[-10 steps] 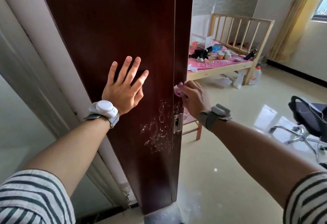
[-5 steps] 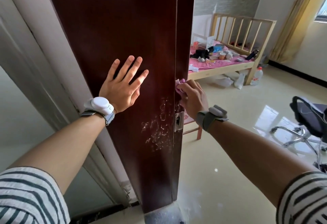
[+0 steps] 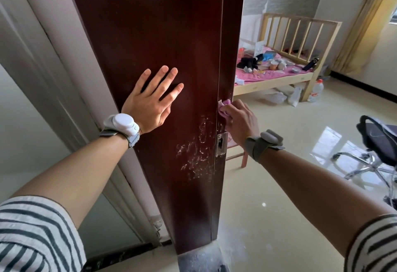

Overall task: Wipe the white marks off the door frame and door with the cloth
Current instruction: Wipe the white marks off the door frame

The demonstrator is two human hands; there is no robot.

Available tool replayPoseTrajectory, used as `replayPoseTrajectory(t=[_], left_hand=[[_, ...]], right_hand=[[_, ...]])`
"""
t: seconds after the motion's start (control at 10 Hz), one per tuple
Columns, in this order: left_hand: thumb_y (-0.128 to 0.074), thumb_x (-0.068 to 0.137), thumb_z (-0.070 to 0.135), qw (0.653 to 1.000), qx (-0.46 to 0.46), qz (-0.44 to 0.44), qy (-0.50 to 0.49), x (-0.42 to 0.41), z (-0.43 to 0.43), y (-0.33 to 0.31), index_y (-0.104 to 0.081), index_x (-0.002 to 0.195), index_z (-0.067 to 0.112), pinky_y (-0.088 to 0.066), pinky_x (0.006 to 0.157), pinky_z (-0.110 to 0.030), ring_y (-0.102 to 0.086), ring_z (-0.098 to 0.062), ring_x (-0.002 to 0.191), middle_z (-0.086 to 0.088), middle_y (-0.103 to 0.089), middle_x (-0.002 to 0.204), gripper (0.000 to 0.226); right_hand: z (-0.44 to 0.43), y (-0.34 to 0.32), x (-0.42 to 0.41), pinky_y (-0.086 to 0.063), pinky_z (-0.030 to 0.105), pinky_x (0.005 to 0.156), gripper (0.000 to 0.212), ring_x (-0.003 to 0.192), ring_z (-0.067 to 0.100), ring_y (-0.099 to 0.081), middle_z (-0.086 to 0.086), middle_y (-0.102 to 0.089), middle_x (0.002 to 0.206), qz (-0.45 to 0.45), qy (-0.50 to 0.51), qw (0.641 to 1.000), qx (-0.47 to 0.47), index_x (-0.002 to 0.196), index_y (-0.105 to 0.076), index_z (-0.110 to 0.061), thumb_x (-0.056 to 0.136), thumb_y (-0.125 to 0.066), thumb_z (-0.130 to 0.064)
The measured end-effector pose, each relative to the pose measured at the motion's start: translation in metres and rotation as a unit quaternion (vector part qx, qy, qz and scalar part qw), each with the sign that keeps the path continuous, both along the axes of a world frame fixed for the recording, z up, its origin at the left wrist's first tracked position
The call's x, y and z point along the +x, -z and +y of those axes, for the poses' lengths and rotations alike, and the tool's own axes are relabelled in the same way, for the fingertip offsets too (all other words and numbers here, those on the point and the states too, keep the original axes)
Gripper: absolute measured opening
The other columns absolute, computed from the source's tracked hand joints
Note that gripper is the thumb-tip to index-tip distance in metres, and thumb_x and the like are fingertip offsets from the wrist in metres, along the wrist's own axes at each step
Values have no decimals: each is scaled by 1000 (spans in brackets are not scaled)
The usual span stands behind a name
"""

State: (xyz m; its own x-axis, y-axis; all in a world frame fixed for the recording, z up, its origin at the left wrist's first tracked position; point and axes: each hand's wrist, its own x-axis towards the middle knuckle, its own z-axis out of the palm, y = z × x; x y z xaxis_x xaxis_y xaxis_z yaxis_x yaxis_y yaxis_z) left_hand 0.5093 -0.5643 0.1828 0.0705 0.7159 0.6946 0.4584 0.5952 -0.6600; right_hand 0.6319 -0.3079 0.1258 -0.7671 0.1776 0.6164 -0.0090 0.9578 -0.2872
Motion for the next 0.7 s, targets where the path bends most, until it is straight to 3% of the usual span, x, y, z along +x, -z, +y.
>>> replayPoseTrajectory(t=[0.1,0.2,0.3,0.5,0.7], left_hand=[[-52,95,24,1000,-4,12,-3,-3,-4,2,-46,148,17,-14,121,-51,-28,-32,148,-15,-30,159,53],[-52,95,24,1000,1,17,-4,-4,-2,3,-47,147,17,-15,121,-51,-29,-32,147,-14,-31,159,52],[-52,95,24,1000,2,17,-5,-2,-3,3,-47,147,17,-15,121,-51,-29,-32,147,-14,-31,159,52],[-52,96,24,1000,2,9,-2,-1,-3,1,-46,147,17,-17,121,-51,-29,-31,147,-14,-30,159,52],[-51,95,23,1000,-4,9,-5,-2,-2,1,-47,147,17,-18,121,-52,-28,-32,148,-15,-31,159,53]], right_hand=[[-4,20,-2,-51,34,58,30,81,25,-55,3,-58,91,-23,3,1000,2,104,-67,-16,79,-71,0],[-1,29,5,-47,32,68,18,93,27,-57,5,-60,100,-152,56,987,17,107,-69,-17,92,-60,-15],[3,25,15,-41,29,66,19,88,22,-53,5,-58,102,-179,110,978,7,105,-68,-19,94,-53,-16],[-13,-2,10,-45,31,55,28,84,30,-55,9,-56,95,42,-15,999,-1,105,-62,-14,79,-60,-7],[-30,2,-6,-48,33,57,25,90,28,-54,4,-57,97,76,-25,996,-25,95,-66,-16,77,-57,-1]])
